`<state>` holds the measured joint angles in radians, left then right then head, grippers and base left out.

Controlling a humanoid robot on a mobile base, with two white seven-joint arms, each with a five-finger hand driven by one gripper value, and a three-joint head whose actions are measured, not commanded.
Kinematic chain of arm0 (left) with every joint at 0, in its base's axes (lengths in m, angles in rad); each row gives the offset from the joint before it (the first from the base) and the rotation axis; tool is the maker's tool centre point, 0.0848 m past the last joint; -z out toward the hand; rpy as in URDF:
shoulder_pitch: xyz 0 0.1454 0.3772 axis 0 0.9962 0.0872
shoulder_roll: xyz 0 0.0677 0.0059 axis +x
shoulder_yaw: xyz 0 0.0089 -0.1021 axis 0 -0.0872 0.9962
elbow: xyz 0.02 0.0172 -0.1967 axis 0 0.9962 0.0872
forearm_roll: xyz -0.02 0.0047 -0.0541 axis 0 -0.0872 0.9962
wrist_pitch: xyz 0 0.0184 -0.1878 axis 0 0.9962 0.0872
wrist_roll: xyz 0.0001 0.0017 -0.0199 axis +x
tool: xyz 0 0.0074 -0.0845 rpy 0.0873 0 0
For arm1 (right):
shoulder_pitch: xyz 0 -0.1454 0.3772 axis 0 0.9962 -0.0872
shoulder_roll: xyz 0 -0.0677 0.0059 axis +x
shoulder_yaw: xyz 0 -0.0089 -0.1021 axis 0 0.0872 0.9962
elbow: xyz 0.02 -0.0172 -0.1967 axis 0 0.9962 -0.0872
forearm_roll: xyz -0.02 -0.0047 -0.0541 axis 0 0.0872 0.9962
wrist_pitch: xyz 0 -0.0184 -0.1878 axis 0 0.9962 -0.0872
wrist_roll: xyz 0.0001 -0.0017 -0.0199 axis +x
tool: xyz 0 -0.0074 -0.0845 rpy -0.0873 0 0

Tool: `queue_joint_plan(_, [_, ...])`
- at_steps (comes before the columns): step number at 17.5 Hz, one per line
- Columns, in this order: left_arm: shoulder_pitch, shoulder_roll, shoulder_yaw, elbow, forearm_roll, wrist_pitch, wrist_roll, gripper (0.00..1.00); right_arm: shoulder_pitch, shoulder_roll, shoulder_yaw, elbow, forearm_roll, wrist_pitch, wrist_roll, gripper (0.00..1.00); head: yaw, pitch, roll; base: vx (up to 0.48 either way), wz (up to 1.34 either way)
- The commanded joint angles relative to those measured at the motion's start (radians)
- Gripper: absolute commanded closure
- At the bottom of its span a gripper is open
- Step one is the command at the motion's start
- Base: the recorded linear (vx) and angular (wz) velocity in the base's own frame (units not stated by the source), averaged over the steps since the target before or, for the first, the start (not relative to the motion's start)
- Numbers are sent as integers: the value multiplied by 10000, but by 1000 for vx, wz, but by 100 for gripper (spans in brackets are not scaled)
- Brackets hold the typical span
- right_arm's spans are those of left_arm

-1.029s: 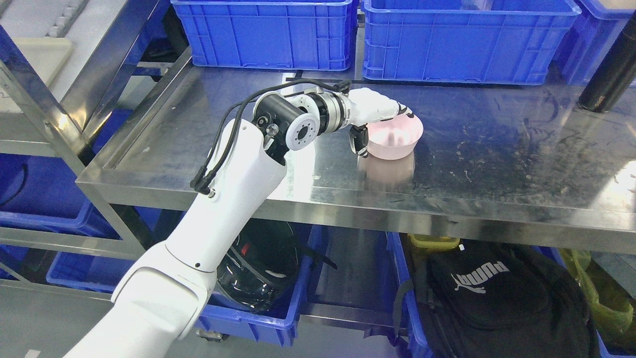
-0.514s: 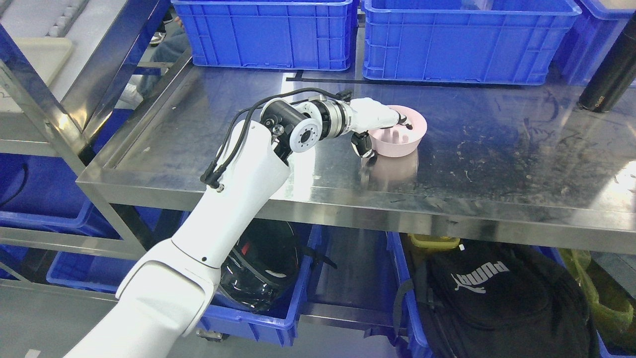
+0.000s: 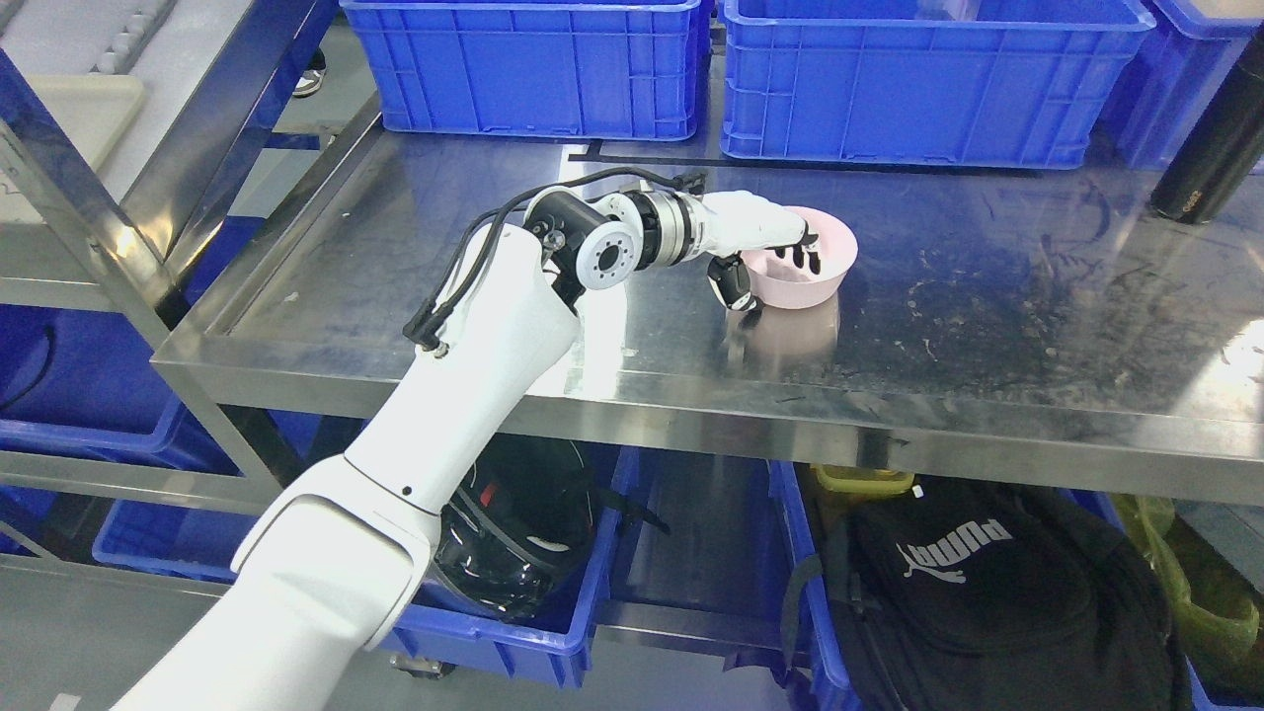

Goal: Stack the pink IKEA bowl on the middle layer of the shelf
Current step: 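Close the left hand fingers around the pink bowl rim, then lift the pink bowl off the steel shelf with the left hand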

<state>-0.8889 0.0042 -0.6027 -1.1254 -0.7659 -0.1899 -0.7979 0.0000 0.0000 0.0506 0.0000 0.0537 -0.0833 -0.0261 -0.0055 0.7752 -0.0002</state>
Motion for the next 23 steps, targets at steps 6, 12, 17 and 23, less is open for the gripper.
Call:
queue_joint_plan(6, [-69,133,626,471,311,-111,-120,88,230,-175,0,-175,0,5,0,0,0,0,0,0,0])
queue_joint_plan(12, [-39,133,1991,-432,587,-157,-29,100,230,-175,0,-175,0,5,0,0,0,0,0,0,0])
queue_joint_plan(17, [650,133,2574,-2594,3404,-801,460,100,230,-175,0,-175,0,5,0,0,0,0,0,0,0])
queue_joint_plan(23, [2429,133,3465,-4036,3994,-2931,464,100,230,-175,0,-175,0,5,0,0,0,0,0,0,0])
